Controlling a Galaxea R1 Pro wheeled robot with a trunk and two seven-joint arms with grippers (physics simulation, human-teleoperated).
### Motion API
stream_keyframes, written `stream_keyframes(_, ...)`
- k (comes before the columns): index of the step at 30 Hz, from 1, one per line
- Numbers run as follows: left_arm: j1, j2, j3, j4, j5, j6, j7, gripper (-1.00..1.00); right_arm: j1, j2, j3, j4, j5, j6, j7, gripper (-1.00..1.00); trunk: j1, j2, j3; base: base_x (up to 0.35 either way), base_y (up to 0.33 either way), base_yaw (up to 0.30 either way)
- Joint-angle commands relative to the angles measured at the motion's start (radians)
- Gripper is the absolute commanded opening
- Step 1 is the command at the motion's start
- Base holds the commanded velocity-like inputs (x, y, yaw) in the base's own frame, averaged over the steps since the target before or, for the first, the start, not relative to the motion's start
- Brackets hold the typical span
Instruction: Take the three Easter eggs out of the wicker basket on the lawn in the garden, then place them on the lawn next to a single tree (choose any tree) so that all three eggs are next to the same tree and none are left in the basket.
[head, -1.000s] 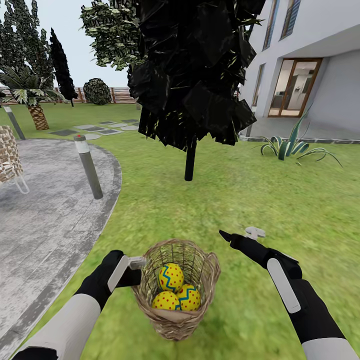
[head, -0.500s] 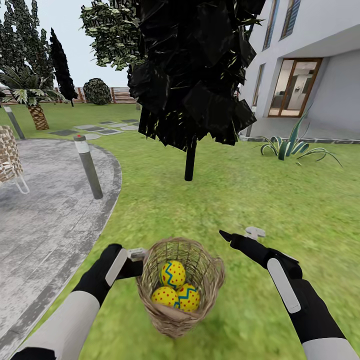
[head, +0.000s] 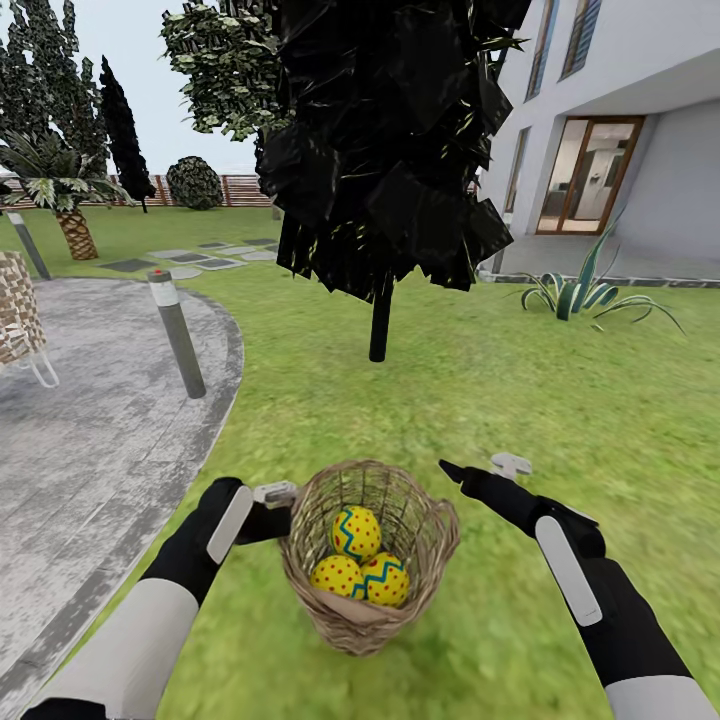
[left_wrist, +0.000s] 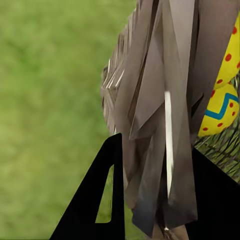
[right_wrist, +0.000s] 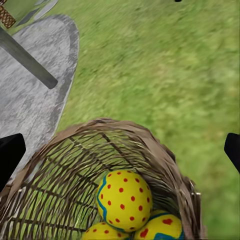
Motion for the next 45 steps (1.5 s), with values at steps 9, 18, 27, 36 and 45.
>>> stream_keyframes(9,0.000,0.004,-0.002,0.007,0.046,0.000,0.012,-1.00,-0.001,-0.002,-0.027,-0.006,-0.002,0.005,-0.007,1.00,0.000,0.000,0.003,0.000,0.000,-0.089)
stream_keyframes(18,0.001,0.003,-0.002,0.009,0.047,0.000,0.012,-1.00,-0.001,-0.005,-0.042,-0.004,-0.001,0.005,-0.007,1.00,0.000,0.000,0.012,0.000,0.000,-0.233)
stream_keyframes(27,0.002,0.003,-0.002,0.009,0.076,0.000,0.012,-1.00,-0.001,-0.008,-0.043,-0.004,-0.002,0.004,-0.002,1.00,0.000,0.000,0.023,0.000,0.000,-0.229)
stream_keyframes(36,0.001,0.004,-0.001,0.008,0.076,0.000,0.012,-1.00,-0.001,-0.008,-0.043,-0.002,-0.002,0.004,-0.004,1.00,0.000,0.000,0.034,0.000,0.000,-0.228)
stream_keyframes(45,0.001,0.003,0.000,0.005,0.077,0.000,0.012,-1.00,-0.001,-0.006,-0.042,-0.001,-0.001,0.004,-0.005,1.00,0.000,0.000,0.044,0.000,0.000,-0.227)
